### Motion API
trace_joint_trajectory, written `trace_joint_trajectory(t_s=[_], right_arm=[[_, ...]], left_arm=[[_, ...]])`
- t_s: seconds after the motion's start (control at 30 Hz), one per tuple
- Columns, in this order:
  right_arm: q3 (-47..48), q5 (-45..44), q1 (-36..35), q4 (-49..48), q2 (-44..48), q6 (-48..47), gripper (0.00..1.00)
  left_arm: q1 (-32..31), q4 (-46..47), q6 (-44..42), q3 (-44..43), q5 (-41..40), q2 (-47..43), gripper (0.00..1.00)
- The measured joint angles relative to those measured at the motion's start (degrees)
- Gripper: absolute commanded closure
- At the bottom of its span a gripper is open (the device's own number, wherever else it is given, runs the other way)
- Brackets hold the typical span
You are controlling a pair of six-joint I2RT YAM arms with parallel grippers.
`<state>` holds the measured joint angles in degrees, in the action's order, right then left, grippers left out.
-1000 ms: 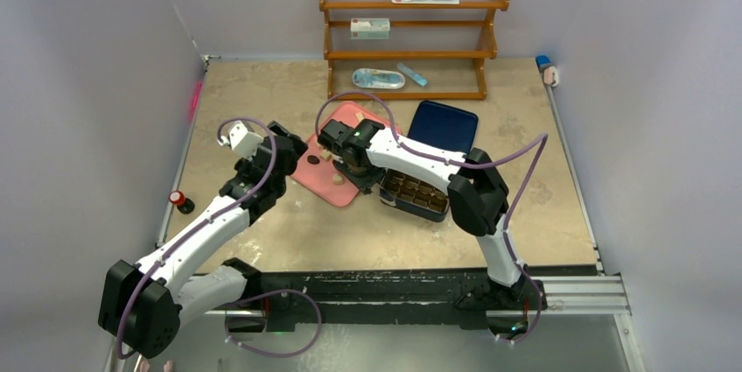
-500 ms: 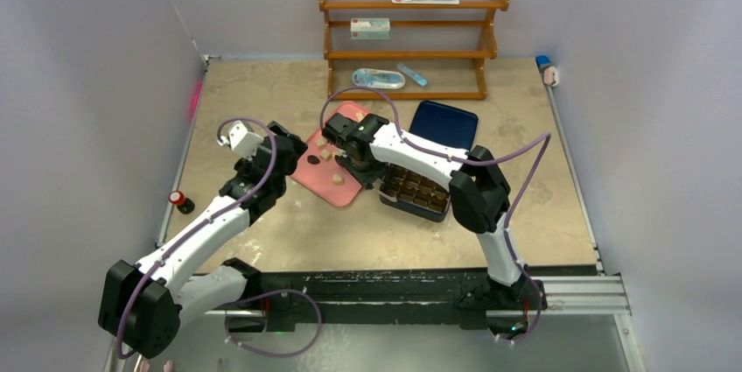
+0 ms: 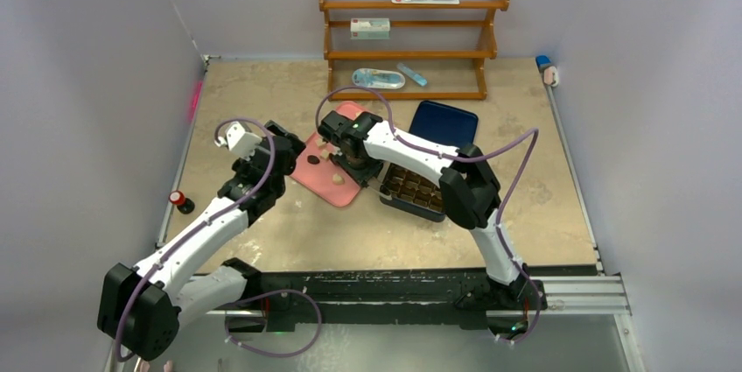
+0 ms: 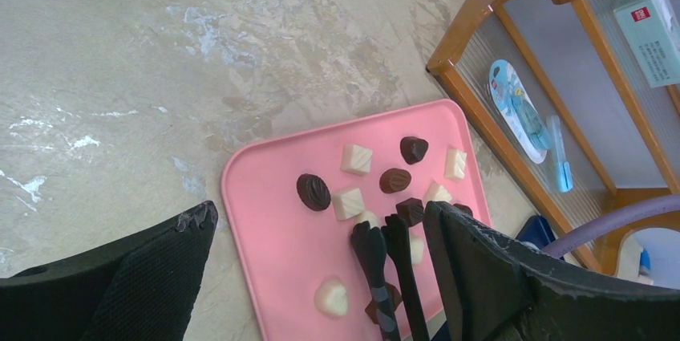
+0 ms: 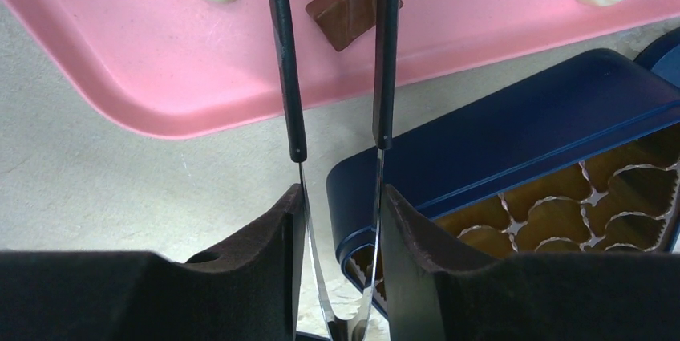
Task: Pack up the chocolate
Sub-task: Pick up the fake chocolate from the plate.
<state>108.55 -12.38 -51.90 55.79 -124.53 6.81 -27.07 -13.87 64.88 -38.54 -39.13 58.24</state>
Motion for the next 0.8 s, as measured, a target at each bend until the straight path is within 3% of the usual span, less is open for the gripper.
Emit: trace_joint_trajectory(t_s=[0.27, 0.43, 0.8], right_arm=[[0.2, 0.2, 0.6, 0.1, -0.1, -0.1, 0.79], [0.2, 0.2, 0.7, 0.1, -0.1, -0.2, 1.0], [0.4, 1.4, 0.7, 0.4, -0.1, -0.2, 1.0]], left_arm=[[0.0, -0.1, -0.6, 0.0, -0.9, -1.3, 0.0], [0.0, -0.2, -0.6, 0.0, -0.9, -1.7, 0.0], [0.0, -0.9, -0.6, 0.0, -1.0, -2.9, 0.0]])
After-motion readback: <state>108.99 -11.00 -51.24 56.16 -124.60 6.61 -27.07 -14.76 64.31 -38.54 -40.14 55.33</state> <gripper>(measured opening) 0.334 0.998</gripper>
